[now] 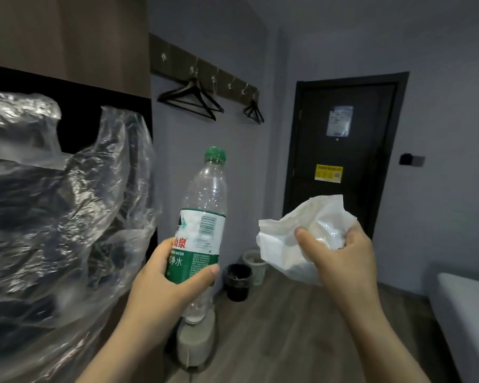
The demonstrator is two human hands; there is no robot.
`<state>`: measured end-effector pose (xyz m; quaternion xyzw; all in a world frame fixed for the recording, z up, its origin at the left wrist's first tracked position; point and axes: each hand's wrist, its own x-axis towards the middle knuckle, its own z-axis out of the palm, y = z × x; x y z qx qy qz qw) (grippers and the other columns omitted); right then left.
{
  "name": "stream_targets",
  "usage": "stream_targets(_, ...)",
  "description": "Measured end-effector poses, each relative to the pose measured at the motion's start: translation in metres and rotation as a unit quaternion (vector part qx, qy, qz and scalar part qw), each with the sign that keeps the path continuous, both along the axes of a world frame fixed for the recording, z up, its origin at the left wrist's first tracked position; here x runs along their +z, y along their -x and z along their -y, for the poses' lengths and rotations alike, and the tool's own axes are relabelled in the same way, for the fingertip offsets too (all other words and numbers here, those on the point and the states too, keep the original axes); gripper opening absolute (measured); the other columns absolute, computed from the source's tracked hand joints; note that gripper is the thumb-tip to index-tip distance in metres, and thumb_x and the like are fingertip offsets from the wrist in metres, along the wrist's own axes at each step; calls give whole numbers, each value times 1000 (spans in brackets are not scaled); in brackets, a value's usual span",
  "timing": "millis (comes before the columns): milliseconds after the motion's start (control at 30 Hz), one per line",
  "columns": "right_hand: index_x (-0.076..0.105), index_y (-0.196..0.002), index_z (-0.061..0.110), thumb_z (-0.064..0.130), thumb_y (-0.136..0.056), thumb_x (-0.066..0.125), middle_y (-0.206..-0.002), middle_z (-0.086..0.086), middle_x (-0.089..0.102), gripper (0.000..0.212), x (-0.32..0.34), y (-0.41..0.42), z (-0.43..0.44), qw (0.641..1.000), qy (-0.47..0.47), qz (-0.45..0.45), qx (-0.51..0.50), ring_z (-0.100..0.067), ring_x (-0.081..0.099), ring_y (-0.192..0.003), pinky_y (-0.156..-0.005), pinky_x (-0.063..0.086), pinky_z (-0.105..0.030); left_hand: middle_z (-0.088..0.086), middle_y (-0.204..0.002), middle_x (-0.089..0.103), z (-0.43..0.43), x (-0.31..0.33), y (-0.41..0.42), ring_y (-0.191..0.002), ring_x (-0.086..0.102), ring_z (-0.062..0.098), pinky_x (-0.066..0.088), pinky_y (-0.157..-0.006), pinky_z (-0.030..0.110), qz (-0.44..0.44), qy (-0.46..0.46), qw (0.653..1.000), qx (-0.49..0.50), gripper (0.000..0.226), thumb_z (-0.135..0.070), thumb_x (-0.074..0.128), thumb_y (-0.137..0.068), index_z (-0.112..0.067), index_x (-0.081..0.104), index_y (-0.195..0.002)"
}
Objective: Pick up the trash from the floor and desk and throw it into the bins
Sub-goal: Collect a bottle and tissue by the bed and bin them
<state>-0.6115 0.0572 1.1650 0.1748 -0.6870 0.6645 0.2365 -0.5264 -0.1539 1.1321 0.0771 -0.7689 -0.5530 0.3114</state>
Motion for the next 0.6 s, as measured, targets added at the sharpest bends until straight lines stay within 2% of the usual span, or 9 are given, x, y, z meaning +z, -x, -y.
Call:
stream_targets(133, 55, -84, 37, 20, -76, 78, -84, 14, 66, 29, -2, 46, 28, 999, -1, 12, -48, -4, 65, -80, -67, 53, -26, -20, -90, 71, 41, -2, 63, -77, 65, -4, 46, -66, 20, 9, -8, 999, -32, 47, -44, 79, -56, -36, 63, -100)
stream_targets(200, 56, -84, 37, 21, -76, 78, -83, 16, 66, 28, -3, 69, 44, 998, -10, 18, -63, -1, 65, -80, -66, 52, -25, -21, -89, 70, 63, 0, 94, -76, 65, -4, 44, -65, 19, 17, -5, 999, -47, 41, -35, 86, -65, -35, 63, -99)
stream_targets(267, 56, -83, 38, 20, -76, 77, -83, 21, 66, 28, -7, 93, 60, 997, -22, 25, -72, 2, 64, -79, -65, 52, -24, -22, -88, 69, 83, -3, 126, -75, 63, -5, 43, -63, 18, 21, -5, 999, -50, 36, -27, 82, -69, -34, 62, -98)
stream_targets(333, 56, -83, 38, 20, -76, 76, -84, 25, 65, 28, -14, 118, 73, 995, -32, 37, -86, 4, 63, -80, -65, 52, -24, -23, -88, 69, 98, -10, 158, -74, 63, -5, 43, -63, 18, 28, -10, 998, -57, 35, -27, 81, -69, -35, 62, -97)
stream_targets(433, 58, -87, 35, 21, -74, 75, -85, 21, 66, 25, -28, 159, 86, 991, -37, 66, -108, 2, 63, -80, -63, 51, -23, -22, -86, 70, 111, -22, 205, -72, 64, -4, 44, -64, 21, 44, -21, 996, -75, 34, -27, 81, -70, -34, 63, -98)
stream_targets(600, 57, -87, 35, 20, -74, 73, -84, 28, 63, 25, -46, 240, 94, 988, -37, 88, -121, 9, 60, -80, -59, 46, -19, -28, -87, 68, 124, -38, 289, -75, 63, -7, 42, -62, 17, 57, -24, 994, -85, 36, -26, 81, -70, -35, 61, -99)
